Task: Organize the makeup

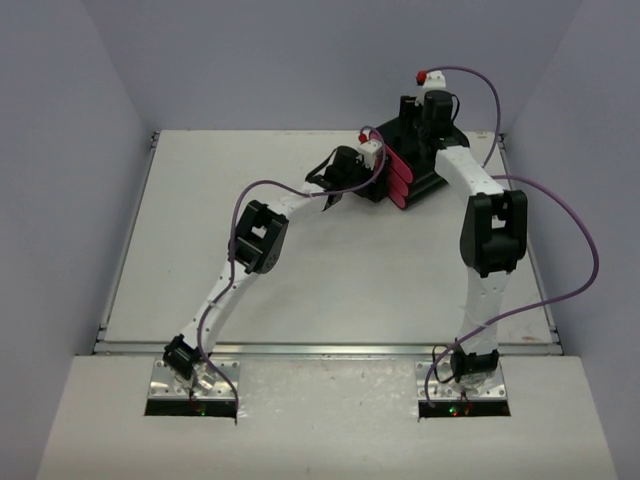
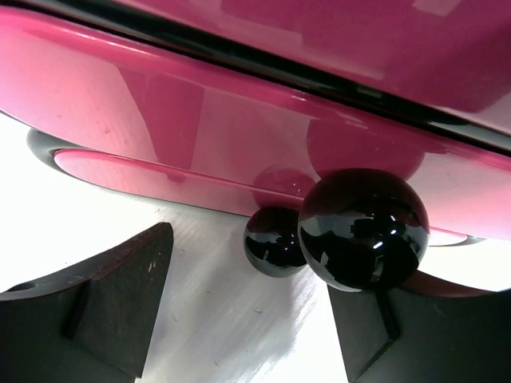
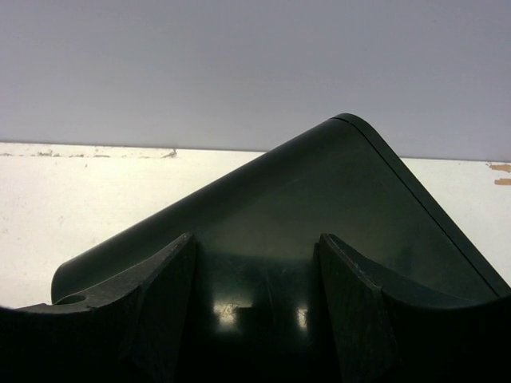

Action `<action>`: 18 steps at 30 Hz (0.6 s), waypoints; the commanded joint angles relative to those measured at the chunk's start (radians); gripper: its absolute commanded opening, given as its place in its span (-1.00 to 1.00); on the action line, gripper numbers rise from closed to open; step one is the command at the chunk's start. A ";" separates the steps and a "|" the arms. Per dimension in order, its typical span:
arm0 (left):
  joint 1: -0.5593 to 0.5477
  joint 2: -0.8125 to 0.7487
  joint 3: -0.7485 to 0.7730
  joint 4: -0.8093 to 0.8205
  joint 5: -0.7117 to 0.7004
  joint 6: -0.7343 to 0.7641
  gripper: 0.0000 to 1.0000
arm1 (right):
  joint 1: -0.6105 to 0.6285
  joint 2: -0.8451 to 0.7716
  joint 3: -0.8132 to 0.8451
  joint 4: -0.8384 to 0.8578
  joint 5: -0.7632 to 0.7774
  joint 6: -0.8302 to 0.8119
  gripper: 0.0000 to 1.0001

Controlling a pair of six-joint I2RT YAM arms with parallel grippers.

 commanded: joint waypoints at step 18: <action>0.014 -0.458 -0.470 -0.046 -0.002 0.134 1.00 | -0.010 -0.104 -0.017 -0.285 0.039 0.128 0.36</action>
